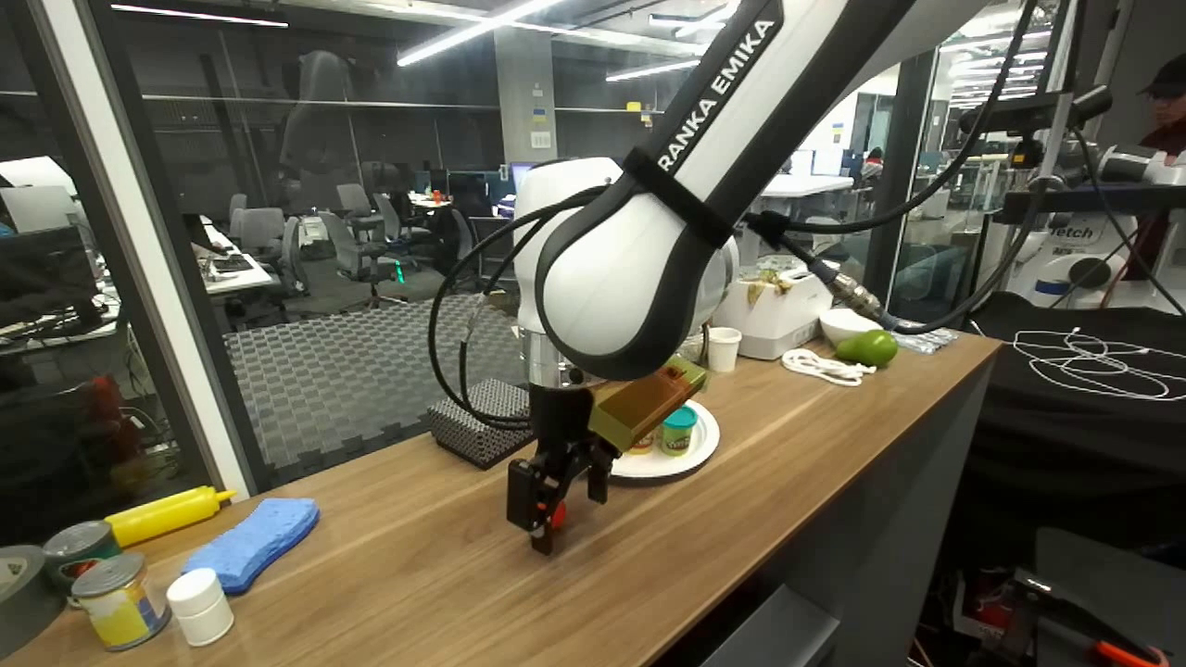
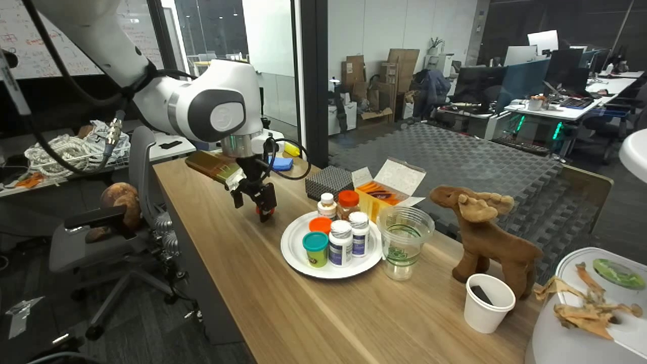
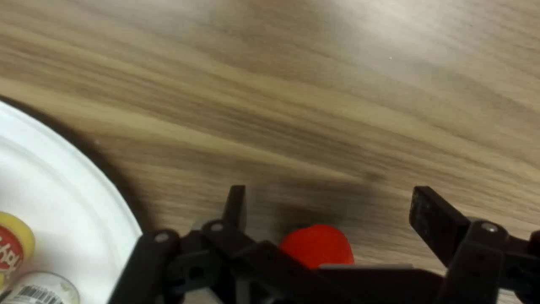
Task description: Put three bottles on the white plate then stack clear cups together then put the rest of the bottles on the white plate
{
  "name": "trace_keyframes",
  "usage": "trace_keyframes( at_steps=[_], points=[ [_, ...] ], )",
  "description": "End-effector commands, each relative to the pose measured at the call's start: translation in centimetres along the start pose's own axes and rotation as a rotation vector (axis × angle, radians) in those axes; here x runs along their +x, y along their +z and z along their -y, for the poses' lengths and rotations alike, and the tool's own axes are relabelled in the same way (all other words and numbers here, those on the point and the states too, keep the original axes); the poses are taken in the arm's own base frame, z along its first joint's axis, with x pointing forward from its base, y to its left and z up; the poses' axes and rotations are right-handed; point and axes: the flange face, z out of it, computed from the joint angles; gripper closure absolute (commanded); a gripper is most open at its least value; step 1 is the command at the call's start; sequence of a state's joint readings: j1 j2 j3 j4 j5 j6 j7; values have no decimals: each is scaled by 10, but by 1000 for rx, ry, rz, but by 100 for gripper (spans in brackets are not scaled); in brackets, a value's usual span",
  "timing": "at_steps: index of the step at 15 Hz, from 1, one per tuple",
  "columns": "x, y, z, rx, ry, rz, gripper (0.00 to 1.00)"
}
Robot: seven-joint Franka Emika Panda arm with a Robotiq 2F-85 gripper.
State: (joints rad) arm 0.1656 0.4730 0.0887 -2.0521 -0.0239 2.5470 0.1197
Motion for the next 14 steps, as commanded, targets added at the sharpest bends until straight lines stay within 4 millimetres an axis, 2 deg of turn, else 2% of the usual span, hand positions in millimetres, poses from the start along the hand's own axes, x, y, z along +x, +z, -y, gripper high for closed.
trace_keyframes(
  at_steps=[1, 2, 3, 4, 6, 12, 14],
  points=[
    [20, -1, 6, -34, -25, -35, 0],
    [23, 0, 7, -35, -27, -42, 0],
    [25, 1, 7, -38, -31, -44, 5],
    [26, 1, 8, -41, -35, -45, 26],
    [28, 2, 9, -43, -41, -49, 32],
    [32, 0, 14, -55, -54, -63, 77],
    [33, -1, 16, -63, -60, -71, 73]
  ],
)
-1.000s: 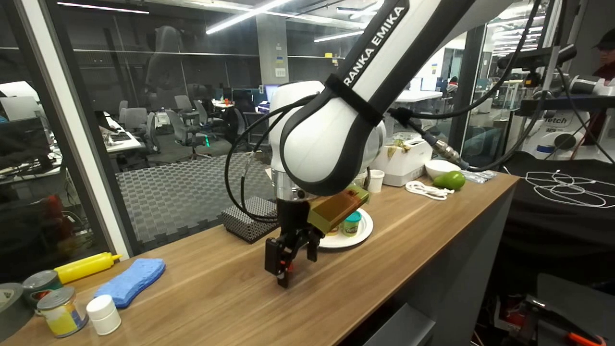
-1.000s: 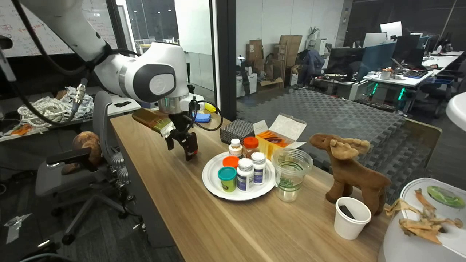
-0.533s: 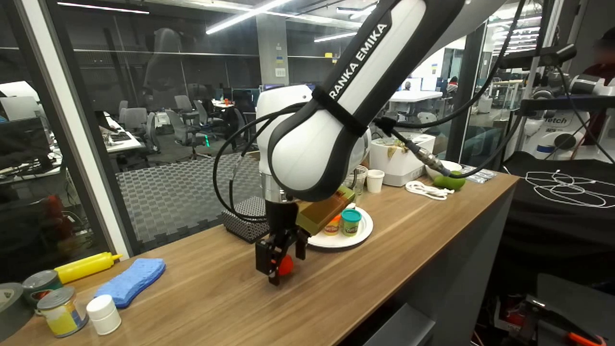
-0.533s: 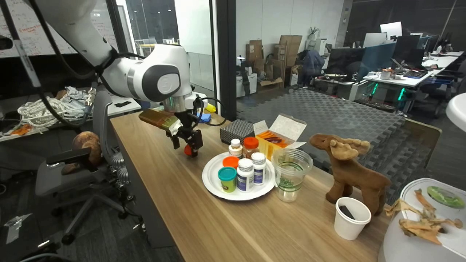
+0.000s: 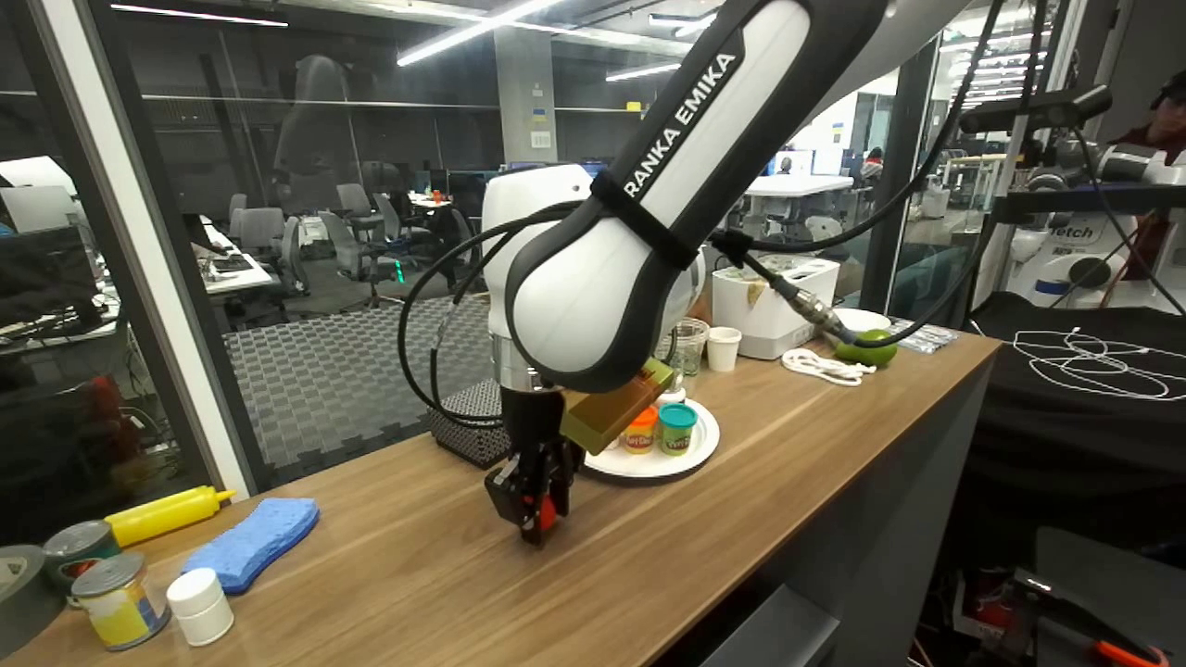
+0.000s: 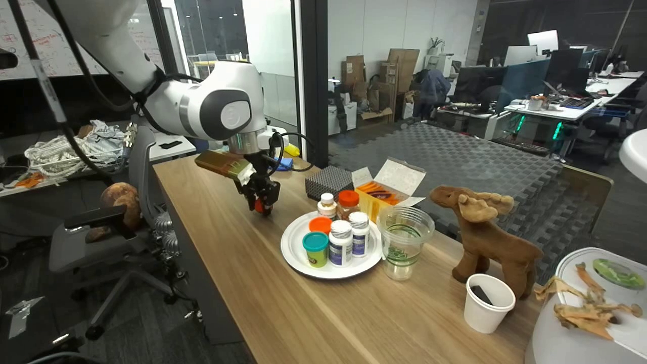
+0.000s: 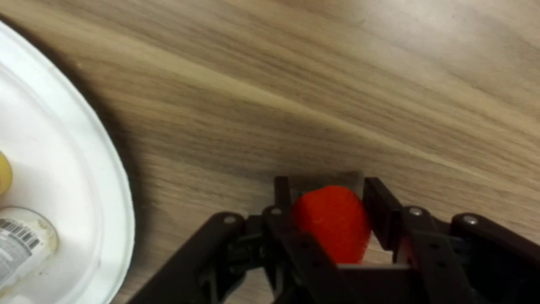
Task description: Put three bottles on the white plate then stack clear cups together then put the rest of the bottles on the white plate
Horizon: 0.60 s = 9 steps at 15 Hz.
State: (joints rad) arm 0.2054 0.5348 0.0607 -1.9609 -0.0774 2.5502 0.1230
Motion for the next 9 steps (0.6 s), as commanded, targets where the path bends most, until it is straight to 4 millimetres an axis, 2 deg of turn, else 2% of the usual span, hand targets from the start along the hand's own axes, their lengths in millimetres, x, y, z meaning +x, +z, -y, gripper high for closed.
trace_keyframes(
  at_steps=[1, 5, 9],
  points=[
    [9, -6, 5, -37, -11, -40, 73],
    [8, -15, 5, -64, -12, -64, 75],
    [-1, -49, -8, -116, 17, -111, 75]
  ],
)
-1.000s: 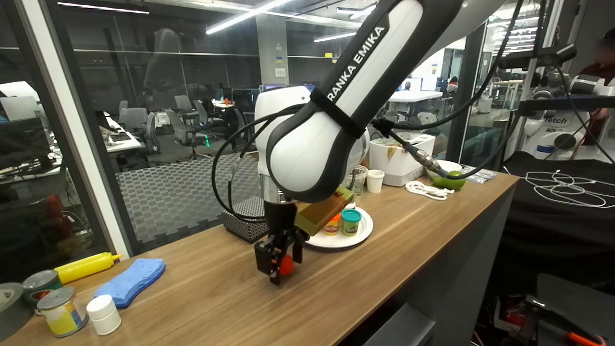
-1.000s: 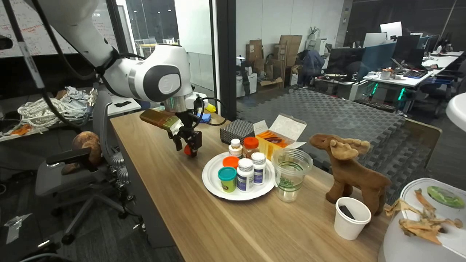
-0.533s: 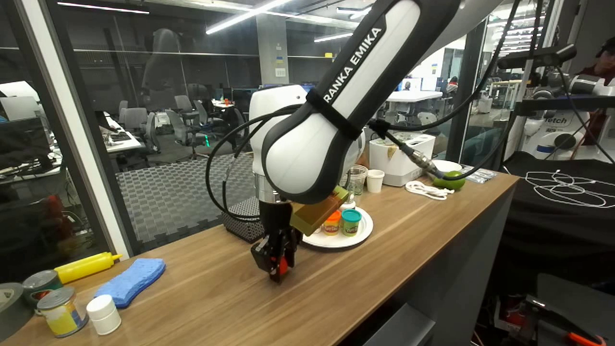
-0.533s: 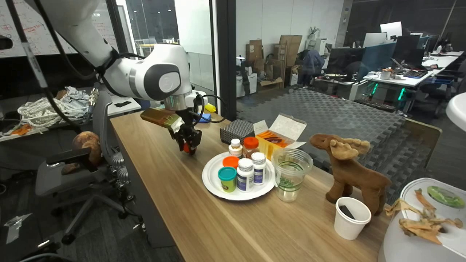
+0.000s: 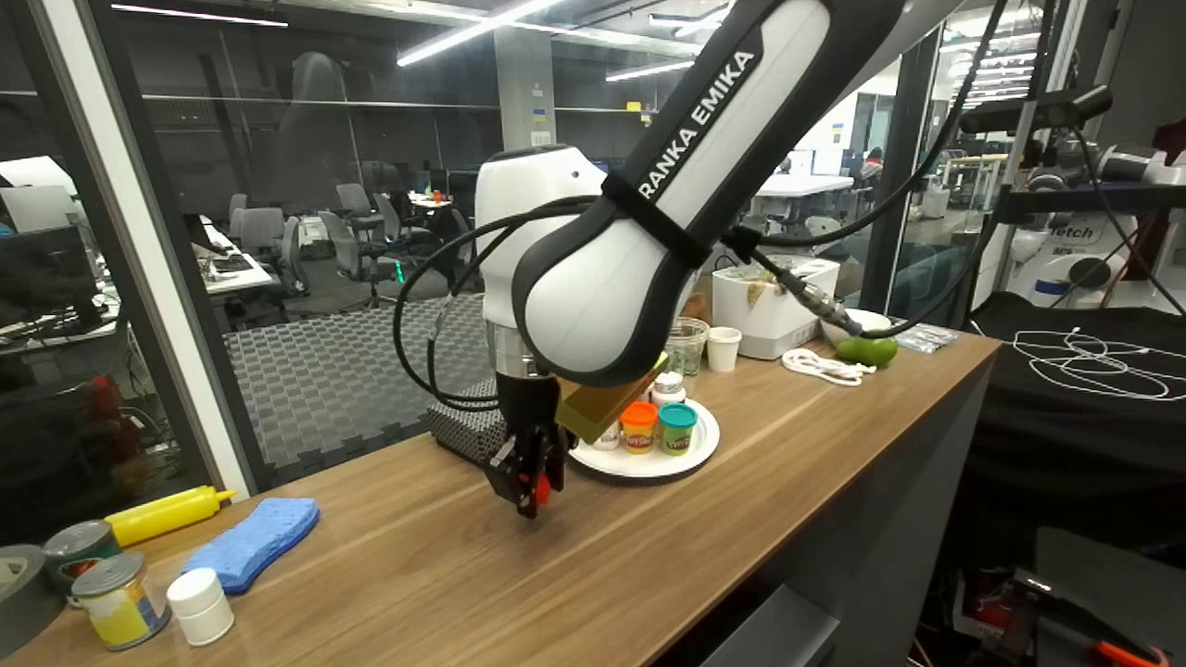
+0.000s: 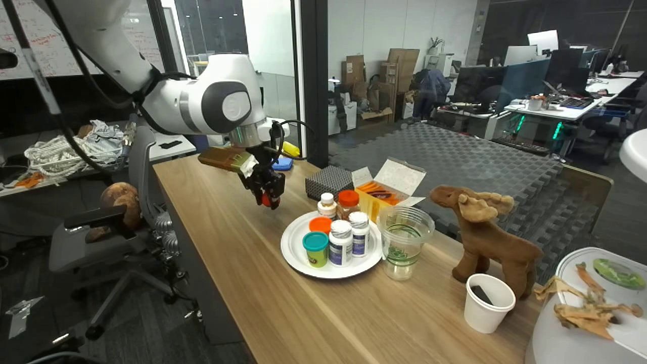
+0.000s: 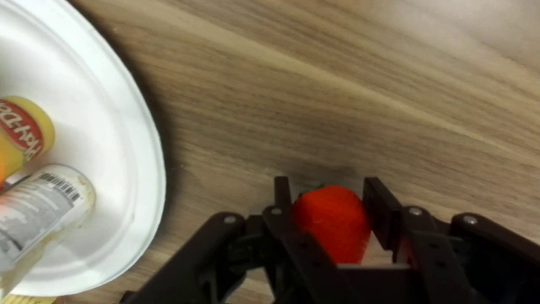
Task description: Put three bottles on the white plate then stack clear cups together then put the rest of the bottles on the white plate
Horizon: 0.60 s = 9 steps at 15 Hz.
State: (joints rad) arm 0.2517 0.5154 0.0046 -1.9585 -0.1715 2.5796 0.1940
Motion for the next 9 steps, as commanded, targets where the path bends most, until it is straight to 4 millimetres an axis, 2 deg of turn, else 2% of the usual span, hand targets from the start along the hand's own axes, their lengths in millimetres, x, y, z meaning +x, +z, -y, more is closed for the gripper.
trace_keyframes(
  at_steps=[1, 5, 9],
  points=[
    [-10, -43, -13, -62, 37, -62, 76],
    [-30, -68, -38, -126, 93, -67, 76],
    [-54, -63, -53, -132, 133, -10, 76]
  ],
)
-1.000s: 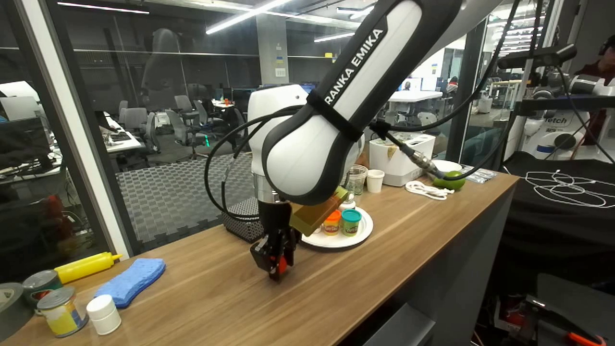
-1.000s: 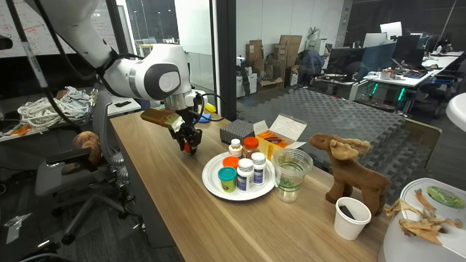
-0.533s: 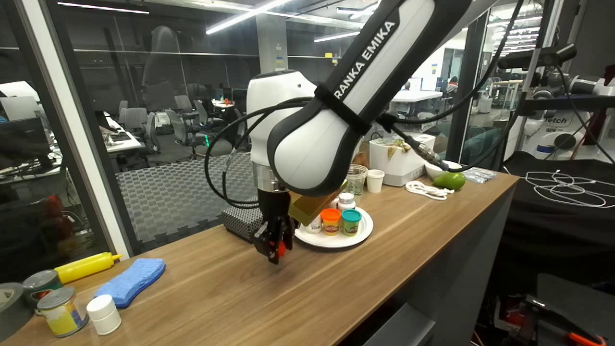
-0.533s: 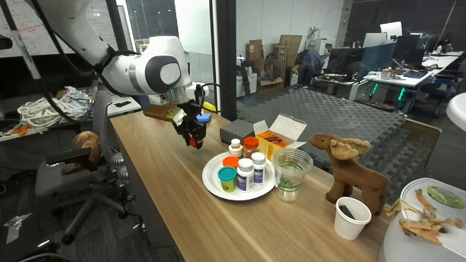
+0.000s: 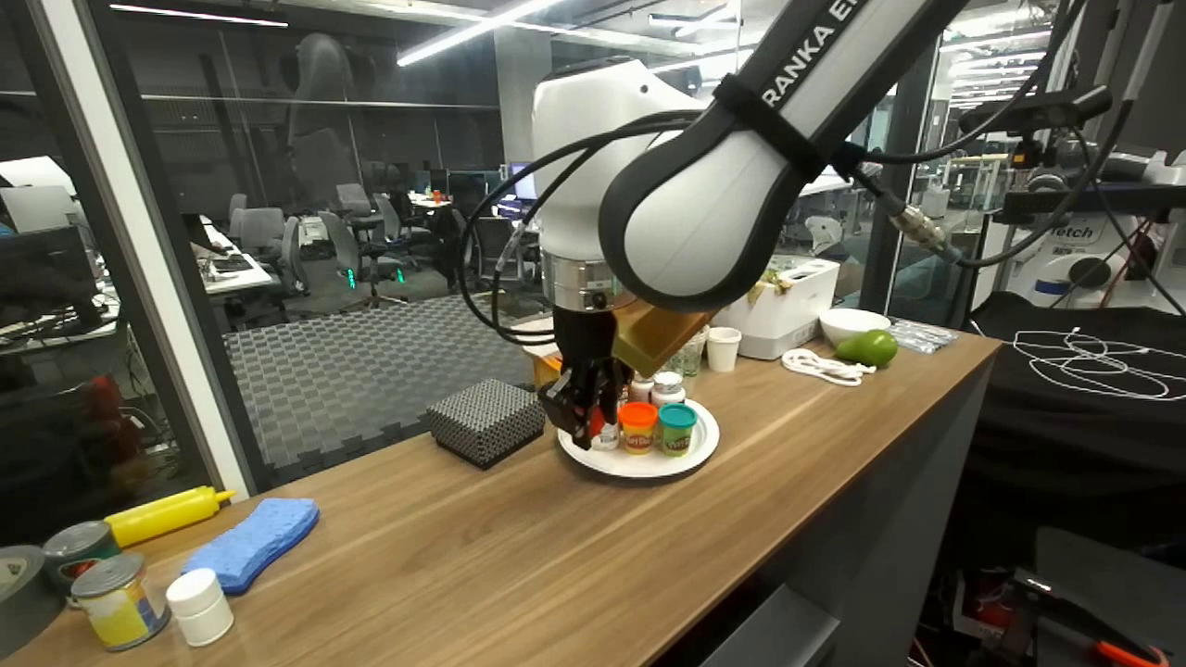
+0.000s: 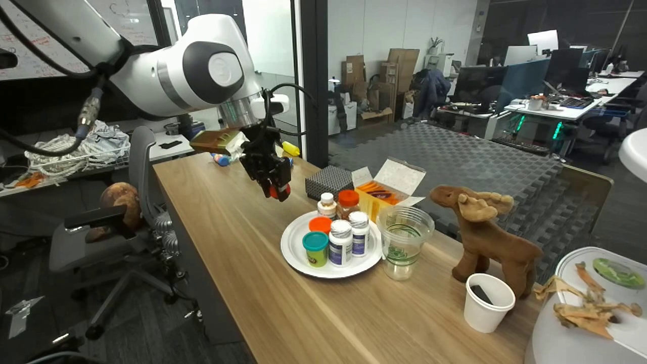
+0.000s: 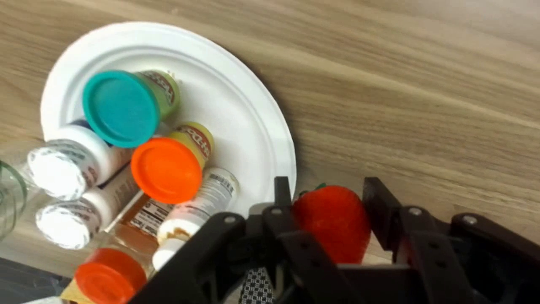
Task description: Put three bottles on the white plate then stack clear cups together then put the rest of the bottles on the white plate
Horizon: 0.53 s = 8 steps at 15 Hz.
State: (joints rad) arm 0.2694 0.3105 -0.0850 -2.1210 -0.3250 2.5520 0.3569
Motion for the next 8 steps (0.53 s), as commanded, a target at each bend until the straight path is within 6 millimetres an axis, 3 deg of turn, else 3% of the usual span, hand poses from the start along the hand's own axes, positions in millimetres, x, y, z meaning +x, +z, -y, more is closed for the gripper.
trace_keyframes(
  at_steps=[1, 8],
  points=[
    [-25, -1, -12, -13, 35, 40, 76],
    [-35, 23, -39, -100, 113, 58, 75]
  ],
)
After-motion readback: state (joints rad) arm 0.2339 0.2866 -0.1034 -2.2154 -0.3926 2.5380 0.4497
